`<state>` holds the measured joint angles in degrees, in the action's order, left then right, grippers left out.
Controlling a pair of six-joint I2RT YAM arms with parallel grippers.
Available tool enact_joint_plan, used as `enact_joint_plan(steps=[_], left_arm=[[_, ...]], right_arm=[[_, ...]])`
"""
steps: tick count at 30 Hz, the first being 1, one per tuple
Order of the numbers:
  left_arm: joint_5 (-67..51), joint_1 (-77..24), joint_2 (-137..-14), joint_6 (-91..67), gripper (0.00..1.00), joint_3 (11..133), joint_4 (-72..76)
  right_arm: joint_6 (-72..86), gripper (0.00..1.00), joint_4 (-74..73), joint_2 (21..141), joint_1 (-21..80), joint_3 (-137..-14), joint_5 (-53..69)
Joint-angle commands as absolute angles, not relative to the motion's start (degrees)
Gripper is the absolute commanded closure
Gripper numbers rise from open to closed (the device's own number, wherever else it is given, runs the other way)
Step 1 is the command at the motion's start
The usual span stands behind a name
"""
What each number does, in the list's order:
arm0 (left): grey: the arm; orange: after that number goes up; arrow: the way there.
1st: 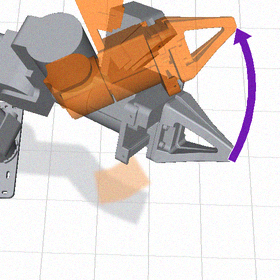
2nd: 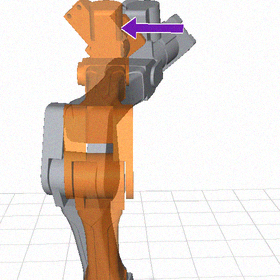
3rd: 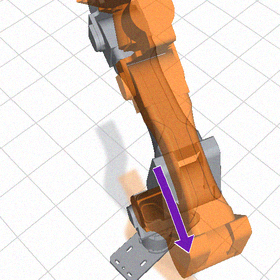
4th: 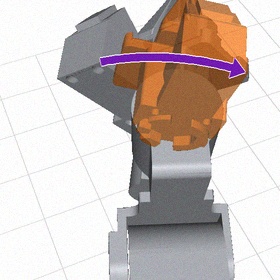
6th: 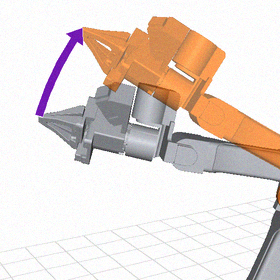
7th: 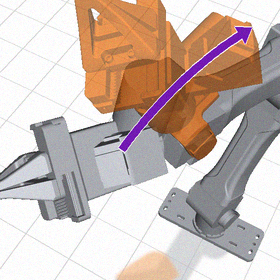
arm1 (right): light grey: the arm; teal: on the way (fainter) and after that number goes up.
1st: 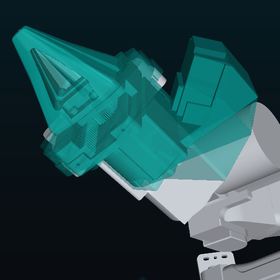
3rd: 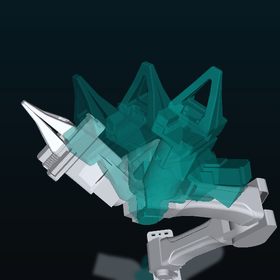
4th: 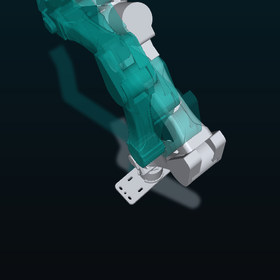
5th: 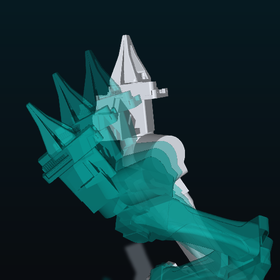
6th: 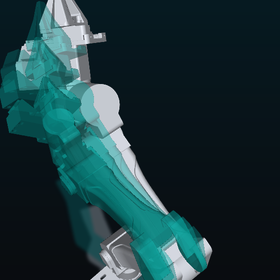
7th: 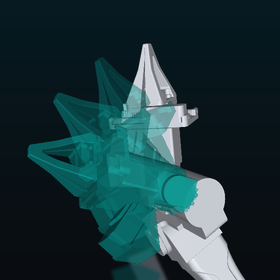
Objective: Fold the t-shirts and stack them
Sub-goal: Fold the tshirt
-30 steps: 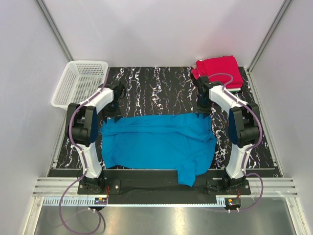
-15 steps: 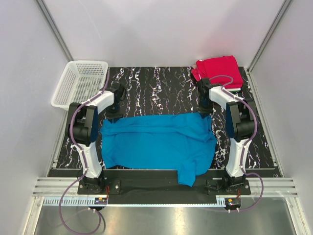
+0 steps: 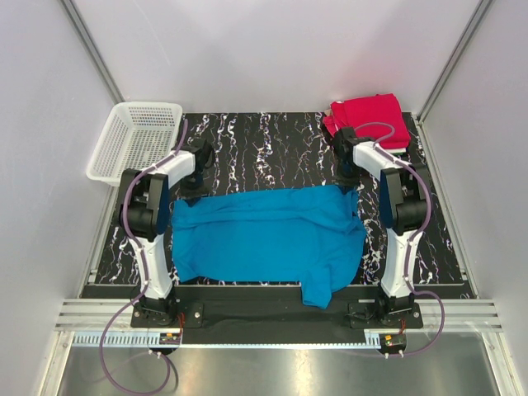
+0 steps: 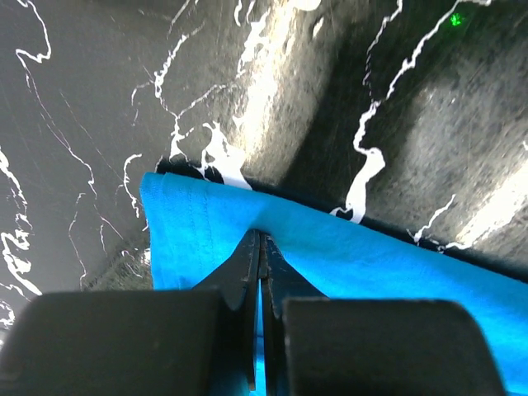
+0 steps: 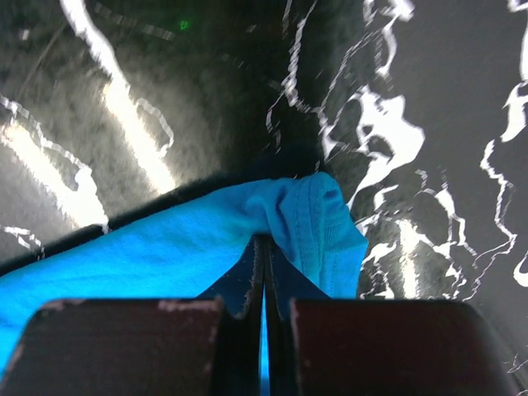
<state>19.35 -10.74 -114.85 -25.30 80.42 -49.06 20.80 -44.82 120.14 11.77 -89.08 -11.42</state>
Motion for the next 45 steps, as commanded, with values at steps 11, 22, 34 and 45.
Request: enact_joint_plan(steps=[11, 22, 34, 45], left_arm=[[21.6, -10.6, -121.8, -25.0, 1.0, 92.3, -50.3], [22.0, -11.4, -124.7, -24.2, 1.0, 95.8, -51.0], [22.9, -11.4, -125.9, -24.3, 1.0, 97.1, -51.3], [20.3, -11.4, -117.8, -24.6, 0.79, 92.5, -49.3]], right_arm=[[20.9, 1.0, -45.4, 123.3, 7.2, -91.7, -15.6], [20.1, 1.0, -46.1, 126.1, 6.4, -94.6, -15.1], [18.9, 0.93, -49.3, 128.6, 5.6, -100.7, -15.5], [18.5, 0.78, -50.8, 112.2, 5.8, -97.6, -8.4]])
